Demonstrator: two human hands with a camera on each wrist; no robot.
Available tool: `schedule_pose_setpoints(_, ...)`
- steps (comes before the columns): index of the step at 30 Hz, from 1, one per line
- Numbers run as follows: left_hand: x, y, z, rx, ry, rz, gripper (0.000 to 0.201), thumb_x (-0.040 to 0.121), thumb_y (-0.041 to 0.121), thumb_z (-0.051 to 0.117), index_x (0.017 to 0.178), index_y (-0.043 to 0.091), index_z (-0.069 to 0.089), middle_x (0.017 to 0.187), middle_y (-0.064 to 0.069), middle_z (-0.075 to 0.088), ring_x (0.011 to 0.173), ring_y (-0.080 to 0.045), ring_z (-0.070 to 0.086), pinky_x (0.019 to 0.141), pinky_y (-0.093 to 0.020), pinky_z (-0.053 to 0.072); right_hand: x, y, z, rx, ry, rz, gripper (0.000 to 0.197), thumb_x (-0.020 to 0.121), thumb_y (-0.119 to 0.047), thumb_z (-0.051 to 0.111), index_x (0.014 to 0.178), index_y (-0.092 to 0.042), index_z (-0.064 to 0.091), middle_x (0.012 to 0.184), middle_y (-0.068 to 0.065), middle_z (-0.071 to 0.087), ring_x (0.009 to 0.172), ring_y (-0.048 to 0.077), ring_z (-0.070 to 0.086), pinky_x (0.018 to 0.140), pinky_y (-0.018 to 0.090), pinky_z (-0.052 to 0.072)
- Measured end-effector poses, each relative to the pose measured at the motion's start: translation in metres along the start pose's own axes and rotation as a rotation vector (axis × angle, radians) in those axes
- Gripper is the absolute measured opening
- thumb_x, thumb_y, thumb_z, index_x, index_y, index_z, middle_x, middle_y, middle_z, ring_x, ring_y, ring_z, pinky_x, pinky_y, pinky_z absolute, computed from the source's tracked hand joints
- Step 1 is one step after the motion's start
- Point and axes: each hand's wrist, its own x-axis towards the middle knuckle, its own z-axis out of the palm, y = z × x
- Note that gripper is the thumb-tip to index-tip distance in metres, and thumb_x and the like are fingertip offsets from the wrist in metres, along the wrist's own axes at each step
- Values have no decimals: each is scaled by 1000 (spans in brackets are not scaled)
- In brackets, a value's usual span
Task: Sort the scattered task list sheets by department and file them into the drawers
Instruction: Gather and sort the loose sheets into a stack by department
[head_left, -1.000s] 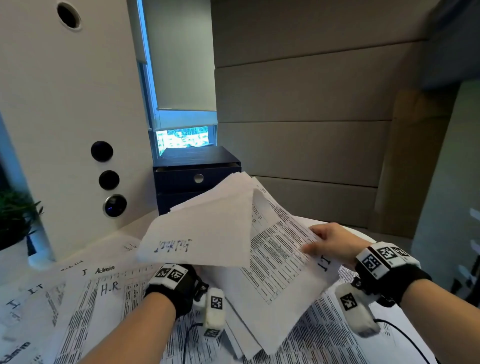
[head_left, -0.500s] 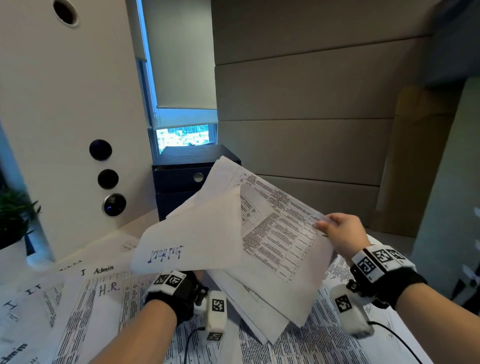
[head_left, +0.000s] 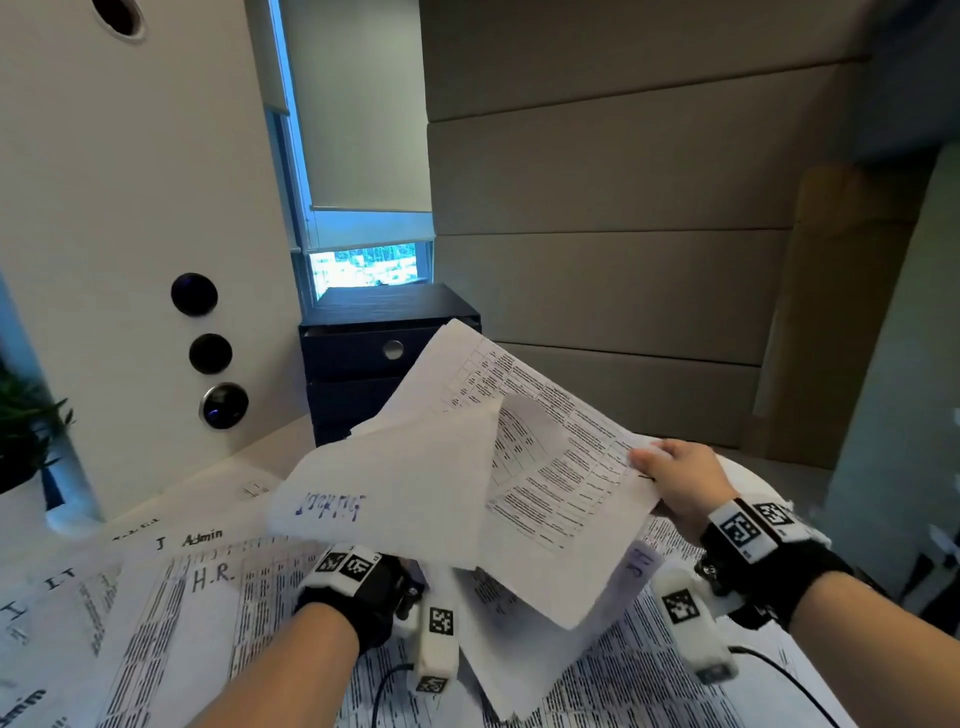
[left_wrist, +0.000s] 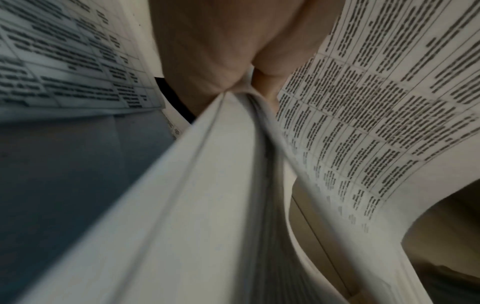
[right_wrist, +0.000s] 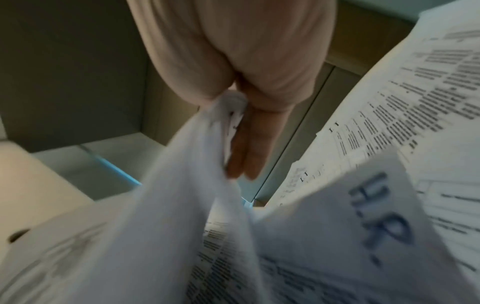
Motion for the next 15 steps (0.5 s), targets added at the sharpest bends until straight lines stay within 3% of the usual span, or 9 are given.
schedule_pose_setpoints(1, -4, 1, 1, 4, -37, 6, 33, 96, 20, 46, 128, 18, 57, 120, 6, 61, 107, -16, 55, 93, -18, 39, 5, 1, -1, -56, 78, -36, 8, 83, -10, 61, 76, -5, 64, 71, 15, 63, 62, 29, 60, 55, 36, 53)
schedule_pose_setpoints(3, -8, 7, -2, 4, -82, 6, 18, 96, 17, 47, 104, 25, 61, 108, 0, 65, 88, -12, 49, 85, -18, 42, 11, -3, -6, -140, 209, -89, 10, 78, -19, 64, 71, -11, 65, 71, 11, 67, 73, 32, 64, 71, 47, 56)
schedule_pose_setpoints(6, -7, 4, -3, -47, -134, -48, 16, 87, 22, 56, 75, 28, 64, 84, 1, 68, 85, -19, 60, 80, -22, 49, 15, -14, -12, -73, 305, -106, 8, 80, -20, 64, 77, -14, 68, 78, 10, 68, 80, 33, 65, 79, 49, 56)
schedule_pose_setpoints(7, -4, -1, -1, -61, -129, -63, 12, 84, 29, 56, 75, 29, 64, 89, -1, 70, 92, -23, 63, 83, -25, 50, 16, -17, -14, -50, 332, -107, 7, 82, -19, 63, 81, -15, 69, 80, 10, 68, 81, 33, 65, 79, 48, 56)
schedule_pose_setpoints(8, -4, -5, 1, -69, -112, -75, 15, 84, 35, 54, 91, 30, 66, 108, -3, 69, 104, -25, 62, 91, -28, 49, 18, -19, -17, -32, 354, -103, 7, 83, -19, 63, 83, -15, 69, 82, 10, 68, 82, 32, 65, 79, 48, 57)
schedule_pose_setpoints(10, -2, -8, 3, -18, -63, -74, 44, 91, 37, 50, 134, 29, 48, 143, 0, 48, 127, -23, 46, 108, -29, 35, 21, -21, -25, -3, 397, -101, 8, 83, -18, 62, 85, -17, 70, 84, 9, 68, 81, 30, 65, 77, 48, 58)
schedule_pose_setpoints(12, 2, -11, 5, -37, -35, -88, 47, 95, 31, 49, 141, 27, 40, 148, 1, 40, 132, -21, 39, 110, -26, 28, 24, -18, -31, 16, 384, -71, 7, 83, -16, 62, 85, -17, 69, 86, 11, 68, 80, 30, 66, 73, 48, 59)
schedule_pose_setpoints(15, 8, -16, 14, 51, -45, -50, 49, 91, 40, 51, 137, 24, 46, 145, -2, 44, 131, -22, 41, 110, -28, 29, 17, -1, -26, 15, 171, 11, 9, 86, -7, 62, 80, -14, 65, 82, 14, 66, 73, 31, 64, 69, 48, 58)
